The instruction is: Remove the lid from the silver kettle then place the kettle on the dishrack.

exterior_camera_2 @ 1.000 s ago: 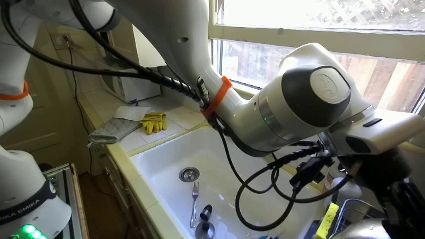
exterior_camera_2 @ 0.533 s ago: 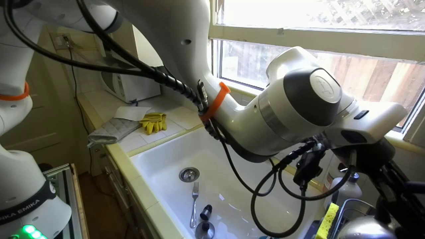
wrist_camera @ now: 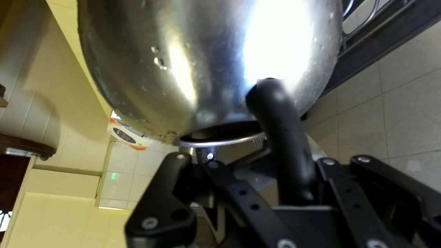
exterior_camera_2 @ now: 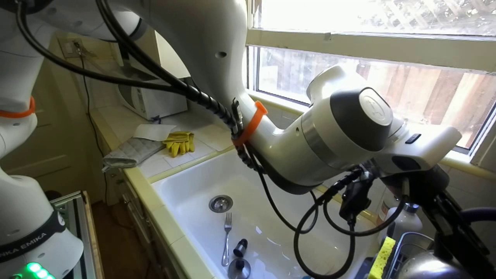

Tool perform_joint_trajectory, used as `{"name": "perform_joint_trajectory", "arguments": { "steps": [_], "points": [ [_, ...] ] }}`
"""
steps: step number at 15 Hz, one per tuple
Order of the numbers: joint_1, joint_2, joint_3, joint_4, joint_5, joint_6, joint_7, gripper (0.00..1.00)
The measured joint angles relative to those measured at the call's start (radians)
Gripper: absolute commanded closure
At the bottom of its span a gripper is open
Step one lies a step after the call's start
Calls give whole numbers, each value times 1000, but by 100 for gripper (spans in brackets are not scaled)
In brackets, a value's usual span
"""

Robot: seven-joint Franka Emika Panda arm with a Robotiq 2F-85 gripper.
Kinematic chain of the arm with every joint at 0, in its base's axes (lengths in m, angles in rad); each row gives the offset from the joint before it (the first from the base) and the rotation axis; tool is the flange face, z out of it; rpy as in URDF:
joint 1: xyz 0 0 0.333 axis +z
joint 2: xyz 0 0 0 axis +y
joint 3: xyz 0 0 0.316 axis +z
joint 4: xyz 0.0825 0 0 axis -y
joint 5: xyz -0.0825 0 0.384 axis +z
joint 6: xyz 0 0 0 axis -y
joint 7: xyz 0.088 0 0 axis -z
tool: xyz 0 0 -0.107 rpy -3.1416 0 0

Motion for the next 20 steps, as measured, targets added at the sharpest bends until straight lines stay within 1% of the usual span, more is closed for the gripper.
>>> {"name": "perform_joint_trajectory", "arguments": {
  "steps": [2, 3, 4, 5, 10, 12, 13, 14, 15, 20],
  "points": [
    [3, 0, 0, -3, 0, 0, -4, 100],
    [5, 0, 1, -4, -2, 0, -5, 85],
    [7, 0, 0, -6, -3, 0, -6, 74],
    [10, -1, 0, -7, -6, 0, -6, 68],
    [22, -6, -1, -21, -27, 0, -7, 29],
    [25, -7, -2, -23, -34, 0, -7, 16],
    [26, -7, -3, -24, -38, 0, -7, 7],
    [27, -7, -3, -24, -40, 0, -7, 1],
    [28, -7, -4, -24, -44, 0, -7, 0],
    [35, -17, -5, -26, -70, 4, -7, 0]
  ]
}}
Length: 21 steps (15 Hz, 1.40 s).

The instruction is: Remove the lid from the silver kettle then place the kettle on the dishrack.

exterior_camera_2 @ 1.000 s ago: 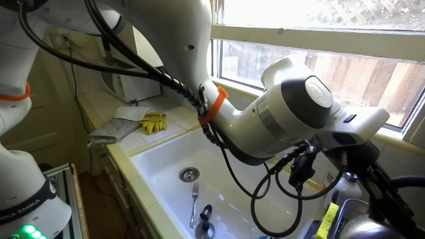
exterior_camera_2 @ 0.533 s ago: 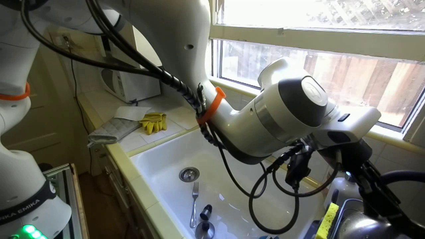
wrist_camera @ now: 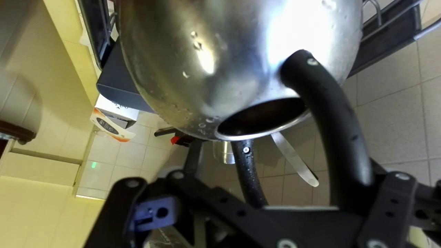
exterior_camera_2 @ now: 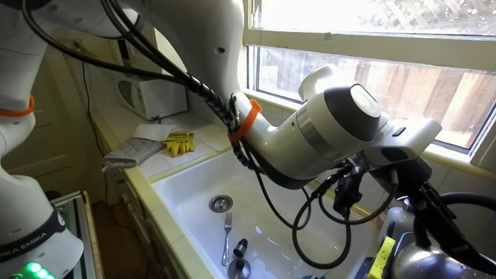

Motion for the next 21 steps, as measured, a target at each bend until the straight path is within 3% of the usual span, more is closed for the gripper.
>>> {"name": "perform_joint_trajectory", "arguments": {
  "steps": [12, 17, 21],
  "points": [
    [4, -17, -10, -27, -59, 86, -3, 0],
    [43, -67, -69, -52, -192, 178, 50, 0],
    [104, -152, -107, -122, -313, 185, 99, 0]
  ]
}}
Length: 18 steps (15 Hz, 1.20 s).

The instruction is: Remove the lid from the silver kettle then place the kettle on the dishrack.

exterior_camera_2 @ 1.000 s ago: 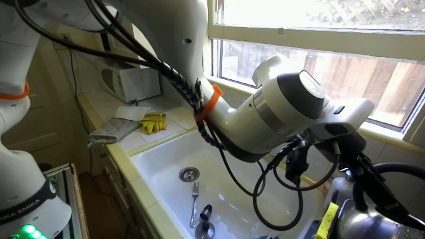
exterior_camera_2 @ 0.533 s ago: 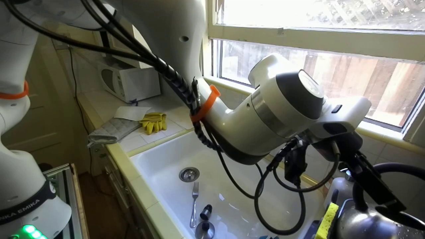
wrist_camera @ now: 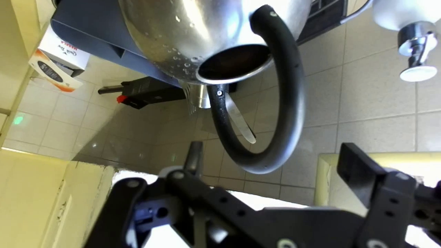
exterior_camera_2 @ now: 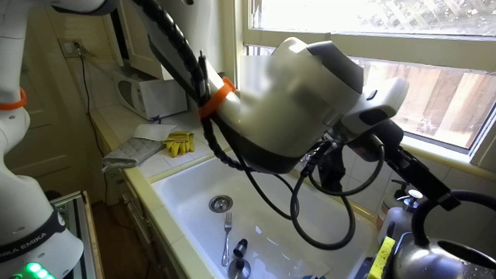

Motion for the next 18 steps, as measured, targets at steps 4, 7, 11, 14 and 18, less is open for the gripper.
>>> {"name": "perform_joint_trajectory", "arguments": {
  "steps": [4, 7, 11, 14, 18],
  "points": [
    [61, -119, -11, -119, -96, -5, 17, 0],
    [101, -216, -9, -231, -123, -19, 13, 0],
    [139, -343, 4, -392, -117, -61, -36, 0],
    [154, -437, 24, -511, -78, -110, -118, 0],
    [169, -547, 58, -637, 61, -202, -304, 0]
  ]
}}
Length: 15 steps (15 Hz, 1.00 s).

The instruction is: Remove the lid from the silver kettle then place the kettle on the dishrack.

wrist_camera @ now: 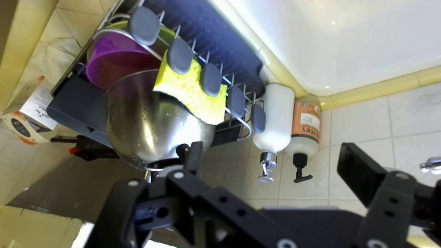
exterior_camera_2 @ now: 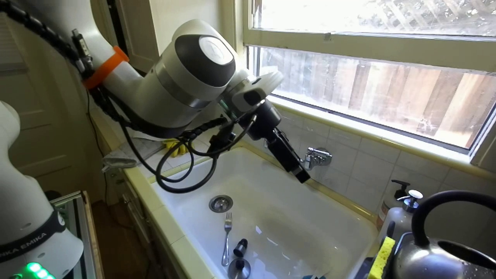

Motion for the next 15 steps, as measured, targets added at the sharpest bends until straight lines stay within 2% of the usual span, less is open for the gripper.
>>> {"name": "perform_joint_trajectory", "arguments": {
  "steps": [5, 10, 12, 13, 15],
  "points": [
    [33, -109, 19, -109, 184, -39, -313, 0],
    [102, -185, -11, -180, 387, -53, -659, 0],
    [61, -199, 41, -190, 474, -52, -759, 0],
    [25, -196, 78, -189, 482, -51, -760, 0],
    [-5, -189, 112, -189, 486, -49, -760, 0]
  ]
}}
